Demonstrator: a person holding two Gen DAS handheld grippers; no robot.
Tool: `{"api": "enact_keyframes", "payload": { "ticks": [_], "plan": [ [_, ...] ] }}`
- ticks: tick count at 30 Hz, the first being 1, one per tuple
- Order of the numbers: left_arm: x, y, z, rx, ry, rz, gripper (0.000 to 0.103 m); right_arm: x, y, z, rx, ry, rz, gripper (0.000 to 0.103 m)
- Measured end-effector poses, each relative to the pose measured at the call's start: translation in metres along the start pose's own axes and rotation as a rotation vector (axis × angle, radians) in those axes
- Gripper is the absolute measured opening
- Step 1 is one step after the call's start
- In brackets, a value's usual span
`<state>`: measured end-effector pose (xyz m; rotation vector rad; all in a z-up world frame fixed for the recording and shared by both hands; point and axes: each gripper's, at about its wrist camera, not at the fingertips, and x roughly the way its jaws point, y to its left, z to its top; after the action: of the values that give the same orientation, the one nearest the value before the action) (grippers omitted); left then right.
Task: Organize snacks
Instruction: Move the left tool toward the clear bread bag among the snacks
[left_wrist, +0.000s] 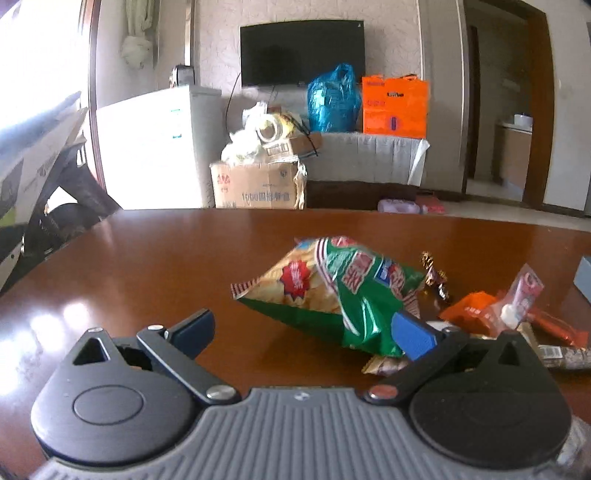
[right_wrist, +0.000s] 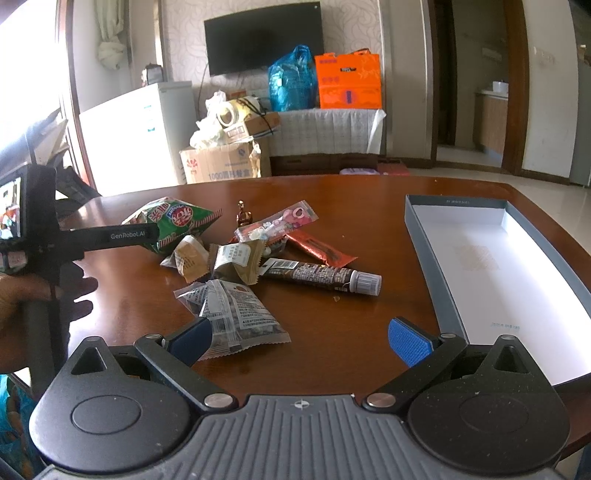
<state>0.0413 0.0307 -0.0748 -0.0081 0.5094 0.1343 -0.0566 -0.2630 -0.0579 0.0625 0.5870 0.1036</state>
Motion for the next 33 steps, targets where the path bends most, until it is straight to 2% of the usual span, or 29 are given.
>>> {"api": "enact_keyframes", "payload": {
  "ticks": [3, 6, 10, 12, 19, 24, 26, 29, 33],
  "plan": [
    [0.01, 0.001, -0.004, 0.003, 0.009, -0.016, 0.103, 0.0, 0.001, 0.001, -0.006, -0.003, 0.004, 0.103],
    [0.02, 0.0, -0.009, 0.007, 0.09, -0.02, 0.103, -0.001, 0.001, 0.001, -0.006, -0.006, 0.008, 0.103],
    [0.029, 0.006, -0.009, -0.019, 0.121, -0.019, 0.103, -0.004, -0.001, 0.001, 0.001, -0.007, 0.007, 0.103],
    [0.037, 0.006, -0.012, -0.033, 0.179, -0.009, 0.103, -0.004, -0.001, 0.002, 0.002, -0.009, 0.006, 0.103],
    [0.038, 0.002, -0.014, -0.021, 0.193, -0.002, 0.103, -0.004, -0.001, 0.003, 0.0, -0.008, 0.005, 0.103],
    [0.028, 0.001, -0.016, 0.005, 0.187, -0.002, 0.103, -0.005, 0.001, 0.003, 0.0, -0.019, 0.01, 0.103],
    [0.018, -0.002, -0.009, 0.034, 0.174, -0.036, 0.103, -0.006, 0.001, 0.004, -0.003, -0.025, 0.011, 0.103],
    [-0.008, -0.005, 0.002, 0.049, 0.077, -0.068, 0.103, -0.008, 0.0, 0.005, 0.009, -0.045, 0.023, 0.103],
    [-0.037, -0.006, 0.009, 0.048, 0.011, -0.153, 0.103, -0.01, 0.0, 0.007, 0.003, -0.069, 0.03, 0.103]
  ]
}}
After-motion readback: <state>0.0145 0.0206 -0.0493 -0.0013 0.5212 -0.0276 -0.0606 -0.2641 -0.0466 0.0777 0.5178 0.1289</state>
